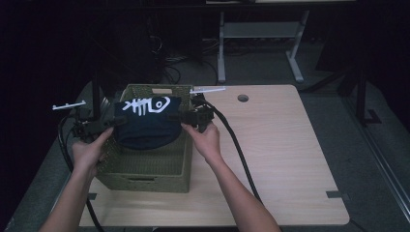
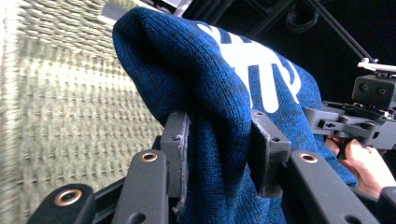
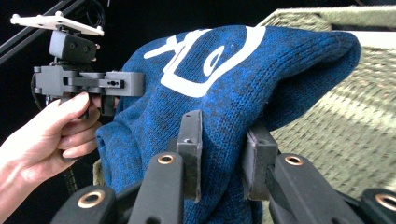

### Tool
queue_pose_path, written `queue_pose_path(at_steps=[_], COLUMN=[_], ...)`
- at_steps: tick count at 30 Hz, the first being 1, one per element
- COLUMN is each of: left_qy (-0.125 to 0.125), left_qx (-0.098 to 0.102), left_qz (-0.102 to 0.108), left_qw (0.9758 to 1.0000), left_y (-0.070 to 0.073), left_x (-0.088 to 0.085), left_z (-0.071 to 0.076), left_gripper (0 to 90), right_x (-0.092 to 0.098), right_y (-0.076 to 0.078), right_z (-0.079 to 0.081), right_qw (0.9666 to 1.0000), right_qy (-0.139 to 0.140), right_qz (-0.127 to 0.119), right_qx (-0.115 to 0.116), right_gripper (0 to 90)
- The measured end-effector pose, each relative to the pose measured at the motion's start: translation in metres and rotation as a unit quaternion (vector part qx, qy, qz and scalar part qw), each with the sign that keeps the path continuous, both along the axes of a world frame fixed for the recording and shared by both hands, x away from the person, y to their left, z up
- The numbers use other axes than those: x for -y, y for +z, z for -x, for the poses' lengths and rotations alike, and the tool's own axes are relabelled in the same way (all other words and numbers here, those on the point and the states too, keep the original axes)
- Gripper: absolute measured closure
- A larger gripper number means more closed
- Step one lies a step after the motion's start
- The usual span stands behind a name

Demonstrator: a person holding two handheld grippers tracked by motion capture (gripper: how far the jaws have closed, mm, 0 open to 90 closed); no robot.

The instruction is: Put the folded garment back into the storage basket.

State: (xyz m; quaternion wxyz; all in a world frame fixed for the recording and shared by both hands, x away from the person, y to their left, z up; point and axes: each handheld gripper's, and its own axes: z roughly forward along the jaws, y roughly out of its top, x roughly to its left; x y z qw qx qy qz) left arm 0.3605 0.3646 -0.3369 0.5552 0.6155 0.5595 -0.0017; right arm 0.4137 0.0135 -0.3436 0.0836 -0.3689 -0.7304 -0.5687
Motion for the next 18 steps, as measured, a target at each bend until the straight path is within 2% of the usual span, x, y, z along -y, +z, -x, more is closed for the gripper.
queue_pose_path(at_steps=[3, 5, 15, 18], left_qy=[0.002, 0.002, 0.007, 0.006], left_qx=[-0.007, -0.011, -0.016, -0.018], left_qz=[0.001, 0.010, -0.005, -0.008], left_qw=[1.0000, 0.9999, 0.9998, 0.9998], left_y=[-0.002, -0.003, -0.004, -0.005], left_x=[-0.005, -0.008, -0.011, -0.010], left_z=[0.001, 0.002, 0.002, 0.000], left_gripper=[62.2, 61.9, 62.0, 61.8], right_x=[-0.006, -0.008, -0.016, -0.017], right_y=[-0.004, -0.006, -0.013, -0.014], right_z=[-0.001, -0.001, -0.003, -0.002], right_qw=[1.0000, 0.9999, 0.9998, 0.9997], right_qy=[0.007, 0.008, 0.007, 0.001], right_qz=[0.004, 0.006, 0.011, 0.021], right_qx=[-0.005, -0.007, -0.012, -0.009], right_gripper=[72.0, 71.9, 71.8, 71.6])
